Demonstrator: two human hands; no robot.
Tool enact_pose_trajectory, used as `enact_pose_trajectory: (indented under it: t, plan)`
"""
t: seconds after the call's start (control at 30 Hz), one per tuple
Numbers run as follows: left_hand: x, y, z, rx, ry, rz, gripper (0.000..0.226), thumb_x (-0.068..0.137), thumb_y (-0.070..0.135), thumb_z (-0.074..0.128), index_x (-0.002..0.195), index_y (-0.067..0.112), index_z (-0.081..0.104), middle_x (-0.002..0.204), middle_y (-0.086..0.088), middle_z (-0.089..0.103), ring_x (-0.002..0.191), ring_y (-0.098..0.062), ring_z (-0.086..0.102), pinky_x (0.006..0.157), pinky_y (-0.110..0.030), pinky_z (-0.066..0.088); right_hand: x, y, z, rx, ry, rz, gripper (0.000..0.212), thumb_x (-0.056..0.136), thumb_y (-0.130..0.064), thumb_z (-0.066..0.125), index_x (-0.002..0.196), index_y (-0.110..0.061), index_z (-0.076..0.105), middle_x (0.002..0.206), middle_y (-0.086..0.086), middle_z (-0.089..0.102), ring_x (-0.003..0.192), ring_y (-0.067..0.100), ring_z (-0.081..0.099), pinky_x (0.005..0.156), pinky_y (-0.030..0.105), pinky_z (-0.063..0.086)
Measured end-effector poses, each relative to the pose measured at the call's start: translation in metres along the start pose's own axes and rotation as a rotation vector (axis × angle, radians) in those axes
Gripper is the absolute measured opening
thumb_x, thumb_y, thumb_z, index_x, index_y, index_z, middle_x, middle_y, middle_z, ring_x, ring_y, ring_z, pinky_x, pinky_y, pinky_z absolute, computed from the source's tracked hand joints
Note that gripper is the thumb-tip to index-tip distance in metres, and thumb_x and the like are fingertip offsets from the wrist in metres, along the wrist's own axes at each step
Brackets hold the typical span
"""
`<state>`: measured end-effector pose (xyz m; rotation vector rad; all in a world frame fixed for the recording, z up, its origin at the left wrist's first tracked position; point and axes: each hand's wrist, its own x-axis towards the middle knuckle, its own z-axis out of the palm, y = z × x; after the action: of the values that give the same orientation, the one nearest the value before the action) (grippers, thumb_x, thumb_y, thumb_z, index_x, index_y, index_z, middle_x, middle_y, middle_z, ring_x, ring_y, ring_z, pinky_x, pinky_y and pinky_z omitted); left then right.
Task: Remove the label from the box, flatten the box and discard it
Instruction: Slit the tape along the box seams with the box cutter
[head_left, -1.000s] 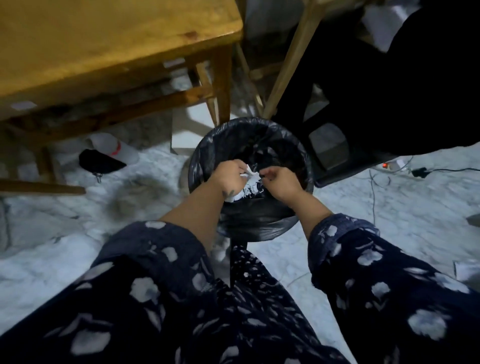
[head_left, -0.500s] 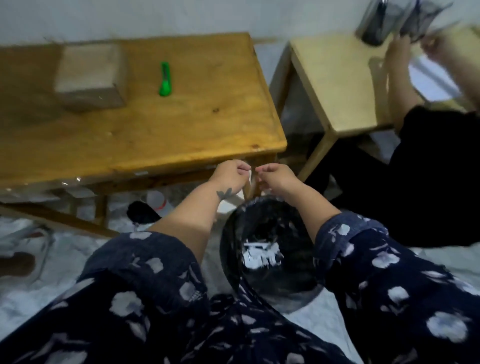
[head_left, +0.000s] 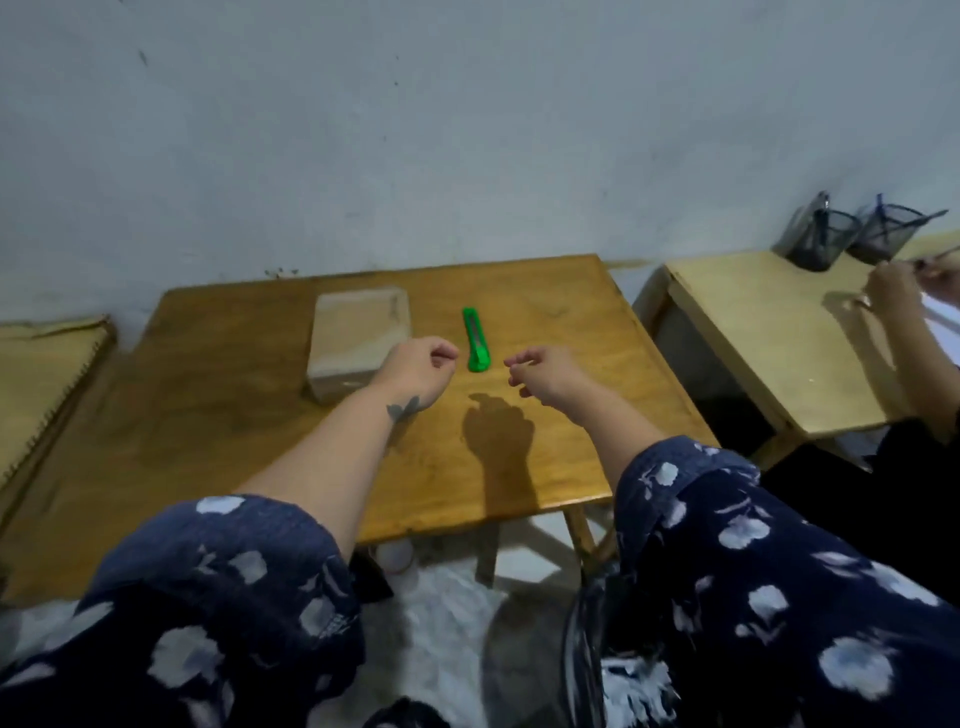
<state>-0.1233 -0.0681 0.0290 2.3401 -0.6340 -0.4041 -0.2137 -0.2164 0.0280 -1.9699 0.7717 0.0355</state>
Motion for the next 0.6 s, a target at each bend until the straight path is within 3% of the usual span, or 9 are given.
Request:
enact_pose_trajectory:
  t: [0.13,0.27,0.43,0.5,0.6]
  plan:
    - [0.027,-0.040,-0.025,0.032,0.078,-0.017,0.027,0.094,0.016,0.050,0.116,0.024,0.064,0.125,0.002,0.061,0.117,-0.019,0.054,0.089,-0.026,0.043,0.034,-0.010,0.033,-0.028,0.053,0.018,0.016,0.093,-0.017,0.051,0.100,-0.016,0.065,0.097,0.009,0.063,0.083,0.021,0.055,0.078,0.035,0.048]
    - [0.053,-0.072,-0.032,0.153,0.174,-0.030,0.030,0.092,0.024,0.054,0.122,0.029,0.057,0.135,0.000,0.051,0.126,-0.023,0.047,0.105,-0.044,0.041,0.066,-0.010,0.054,-0.064,0.115,0.096,0.015,0.092,-0.018,0.054,0.102,-0.020,0.065,0.110,0.010,0.065,0.093,0.026,0.061,0.078,0.033,0.048]
    - [0.081,-0.101,-0.038,0.316,0.207,-0.056,0.055,0.094,0.039,0.050,0.144,0.021,0.036,0.154,0.000,0.031,0.145,-0.019,0.019,0.118,-0.045,0.009,0.111,-0.005,0.062,-0.262,0.162,0.115,0.035,0.093,-0.024,0.053,0.127,-0.016,0.055,0.118,0.009,0.064,0.098,0.026,0.063,0.070,0.030,0.048]
    - [0.087,-0.113,-0.038,0.354,0.194,-0.069,0.063,0.096,0.046,0.044,0.150,0.020,0.026,0.159,0.000,0.020,0.148,-0.017,0.009,0.118,-0.046,0.001,0.126,-0.001,0.069,-0.314,0.220,0.109,0.041,0.093,-0.029,0.055,0.131,-0.016,0.050,0.125,0.008,0.059,0.108,0.026,0.059,0.079,0.034,0.051]
    - [0.090,-0.125,-0.032,0.426,0.198,-0.075,0.069,0.096,0.054,0.030,0.153,0.019,0.014,0.161,0.001,0.009,0.148,-0.015,0.002,0.119,-0.045,0.000,0.140,0.005,0.081,-0.365,0.280,0.053,0.050,0.090,-0.032,0.058,0.135,-0.016,0.045,0.129,0.006,0.050,0.121,0.027,0.046,0.097,0.039,0.045]
